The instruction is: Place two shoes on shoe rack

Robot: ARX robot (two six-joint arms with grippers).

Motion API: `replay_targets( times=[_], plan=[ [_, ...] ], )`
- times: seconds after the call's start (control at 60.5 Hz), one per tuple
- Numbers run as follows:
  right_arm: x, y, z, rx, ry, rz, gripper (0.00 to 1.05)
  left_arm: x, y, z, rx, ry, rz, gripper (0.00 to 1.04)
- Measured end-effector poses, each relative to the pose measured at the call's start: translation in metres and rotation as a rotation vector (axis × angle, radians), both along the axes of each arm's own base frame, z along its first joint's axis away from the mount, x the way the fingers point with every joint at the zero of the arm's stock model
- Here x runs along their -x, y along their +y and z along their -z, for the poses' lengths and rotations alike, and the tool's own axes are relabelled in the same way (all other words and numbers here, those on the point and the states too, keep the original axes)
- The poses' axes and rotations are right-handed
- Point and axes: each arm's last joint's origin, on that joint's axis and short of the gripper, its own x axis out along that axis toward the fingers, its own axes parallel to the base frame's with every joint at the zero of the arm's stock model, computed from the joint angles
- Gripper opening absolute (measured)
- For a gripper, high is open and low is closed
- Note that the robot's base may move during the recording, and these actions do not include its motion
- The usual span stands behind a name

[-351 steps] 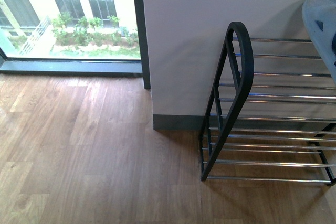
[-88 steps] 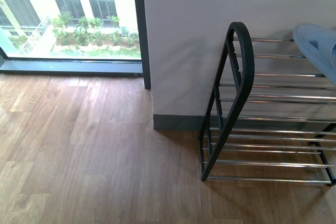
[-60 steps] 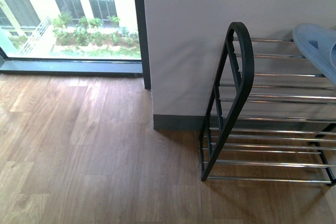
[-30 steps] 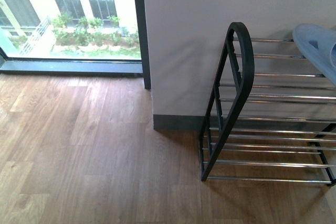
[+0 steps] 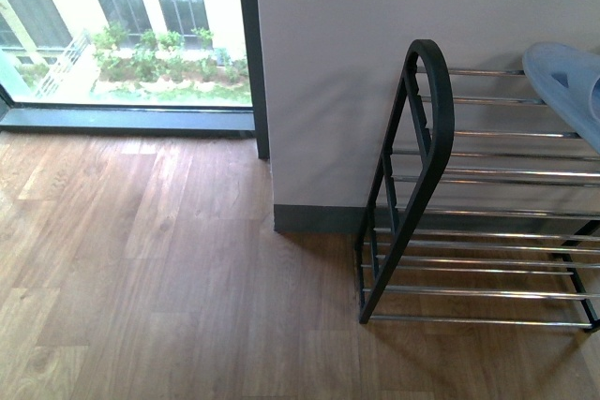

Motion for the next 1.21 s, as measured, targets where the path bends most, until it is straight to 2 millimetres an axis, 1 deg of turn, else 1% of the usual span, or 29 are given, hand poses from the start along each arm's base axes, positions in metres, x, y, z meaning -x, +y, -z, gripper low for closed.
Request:
replay_targets(
  times=[0.595, 0.678, 0.761, 1.208],
  plan=[
    [0.011, 0.0, 0.0, 0.0, 0.0, 0.0, 0.01, 0.0, 0.0, 0.0, 0.0, 0.0, 0.0, 0.02],
    [0.018, 0.0, 0.005, 0.0, 0.034, -0.002, 0.01, 0.0, 0.0, 0.0, 0.0, 0.0, 0.0, 0.02],
    [0.022, 0.0, 0.003, -0.002, 0.005, 0.0, 0.01, 0.0, 0.0, 0.0, 0.0, 0.0, 0.0, 0.02],
    [0.023, 0.0, 0.003, -0.001, 0.003, -0.001, 0.02, 0.0, 0.0, 0.0, 0.0, 0.0, 0.0, 0.02]
  ],
)
